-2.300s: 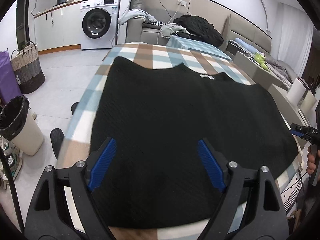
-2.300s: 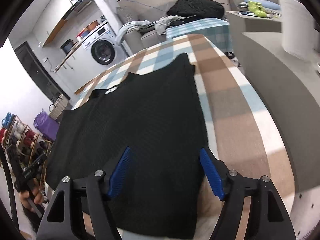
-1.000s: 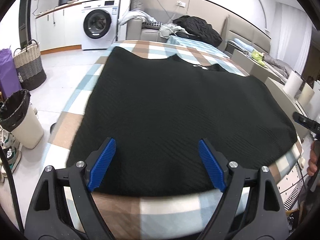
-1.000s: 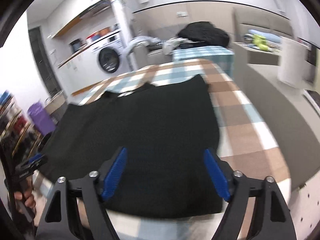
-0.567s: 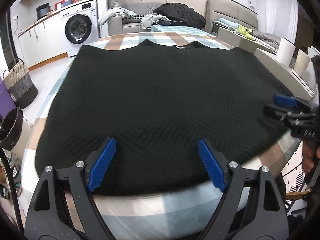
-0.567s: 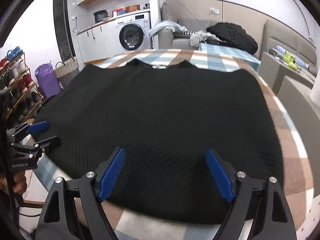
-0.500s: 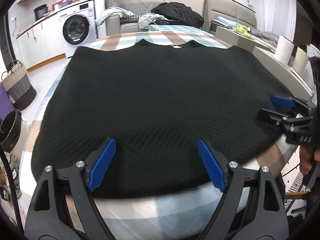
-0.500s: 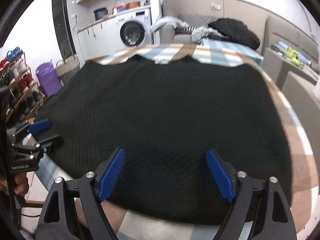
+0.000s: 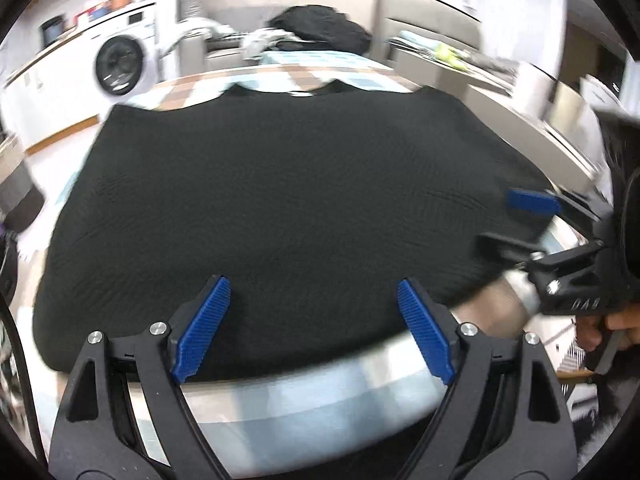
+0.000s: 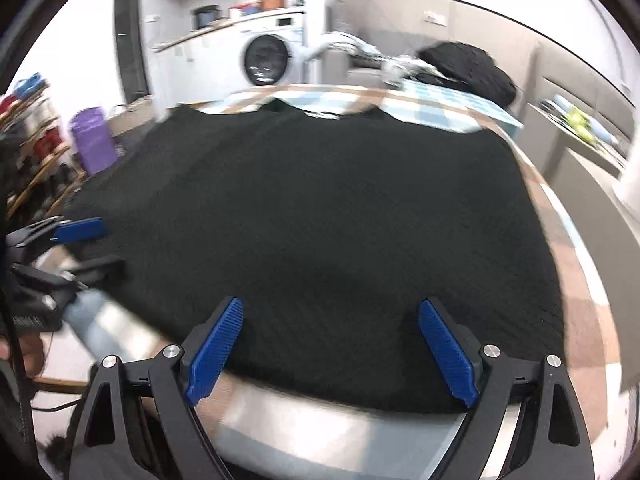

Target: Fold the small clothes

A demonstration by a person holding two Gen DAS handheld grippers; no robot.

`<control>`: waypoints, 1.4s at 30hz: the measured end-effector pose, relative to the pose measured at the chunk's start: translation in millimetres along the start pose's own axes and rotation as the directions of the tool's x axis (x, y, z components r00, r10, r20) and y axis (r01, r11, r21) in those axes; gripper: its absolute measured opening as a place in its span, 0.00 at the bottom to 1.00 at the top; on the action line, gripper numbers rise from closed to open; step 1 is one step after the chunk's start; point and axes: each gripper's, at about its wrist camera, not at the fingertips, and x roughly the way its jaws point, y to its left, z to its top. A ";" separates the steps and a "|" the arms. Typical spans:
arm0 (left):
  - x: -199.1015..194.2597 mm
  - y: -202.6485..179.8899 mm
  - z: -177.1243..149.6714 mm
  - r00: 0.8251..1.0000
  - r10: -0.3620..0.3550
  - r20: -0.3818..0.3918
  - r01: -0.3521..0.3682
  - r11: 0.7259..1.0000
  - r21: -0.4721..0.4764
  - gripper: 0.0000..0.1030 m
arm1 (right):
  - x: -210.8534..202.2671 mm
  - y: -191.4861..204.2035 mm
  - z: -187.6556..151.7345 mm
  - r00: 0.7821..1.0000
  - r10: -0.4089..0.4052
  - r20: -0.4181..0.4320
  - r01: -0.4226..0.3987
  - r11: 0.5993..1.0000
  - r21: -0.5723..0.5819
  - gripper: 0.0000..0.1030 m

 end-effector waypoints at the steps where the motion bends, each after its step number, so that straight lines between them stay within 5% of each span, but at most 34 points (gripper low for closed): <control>1: 2.7 -5.1 -0.6 1.000 -0.001 -0.006 0.001 1.000 0.020 0.82 | 1.2 10.0 0.8 1.000 0.025 0.008 -0.025 0.999 -0.021 0.88; 8: 5.5 -8.7 -5.8 1.000 0.005 -0.006 -0.005 0.998 0.069 0.83 | 9.3 23.5 -3.3 0.998 0.058 -0.002 -0.058 0.996 -0.068 0.88; 24: -21.9 22.9 -21.9 1.000 0.010 0.011 -0.009 1.000 -0.009 0.83 | -19.5 -33.5 -28.4 0.996 -0.092 0.020 0.091 0.995 0.042 0.89; 31: -13.5 52.5 -1.1 0.997 0.076 0.004 -0.076 0.994 -0.084 0.83 | -7.4 -34.9 -6.8 1.000 0.014 0.003 -0.014 0.993 0.119 0.89; 35: 3.4 66.8 17.1 0.990 0.141 -0.025 -0.143 0.984 -0.105 0.83 | 7.9 -31.5 21.8 1.000 0.005 0.003 -0.006 0.990 0.141 0.89; 42: 15.2 83.9 24.7 0.990 0.130 -0.059 -0.138 0.980 -0.143 0.85 | 45.6 -14.7 52.5 0.998 0.006 -0.068 0.000 0.995 0.095 0.87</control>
